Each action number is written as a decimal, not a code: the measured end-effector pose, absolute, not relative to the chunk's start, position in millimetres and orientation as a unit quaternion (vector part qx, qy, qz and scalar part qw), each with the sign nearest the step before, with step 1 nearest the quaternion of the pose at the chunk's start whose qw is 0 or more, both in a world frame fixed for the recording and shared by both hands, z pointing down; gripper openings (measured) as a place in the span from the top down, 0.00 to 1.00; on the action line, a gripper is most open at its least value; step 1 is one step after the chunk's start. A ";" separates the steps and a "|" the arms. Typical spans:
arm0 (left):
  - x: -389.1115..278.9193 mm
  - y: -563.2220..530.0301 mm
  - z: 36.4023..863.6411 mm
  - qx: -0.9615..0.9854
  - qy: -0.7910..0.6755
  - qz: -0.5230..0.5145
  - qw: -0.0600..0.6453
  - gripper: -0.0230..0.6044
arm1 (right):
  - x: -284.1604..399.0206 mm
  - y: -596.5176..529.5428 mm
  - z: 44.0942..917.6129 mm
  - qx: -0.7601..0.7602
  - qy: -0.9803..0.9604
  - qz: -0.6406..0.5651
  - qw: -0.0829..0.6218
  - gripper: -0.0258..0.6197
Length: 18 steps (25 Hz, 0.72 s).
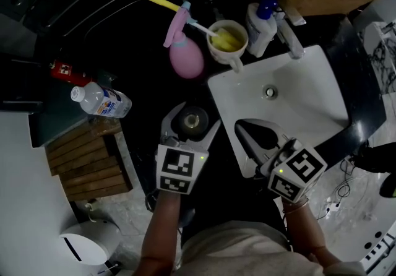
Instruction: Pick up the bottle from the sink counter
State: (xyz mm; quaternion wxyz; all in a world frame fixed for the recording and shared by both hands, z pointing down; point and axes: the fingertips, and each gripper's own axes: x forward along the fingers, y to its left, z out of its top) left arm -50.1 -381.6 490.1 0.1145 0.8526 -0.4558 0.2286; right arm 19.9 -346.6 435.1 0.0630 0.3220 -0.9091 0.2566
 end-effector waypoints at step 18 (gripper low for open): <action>-63.1 -344.3 447.0 0.866 -0.461 0.158 0.115 0.41 | -0.2 -312.0 393.5 0.320 -0.923 0.210 0.044 0.96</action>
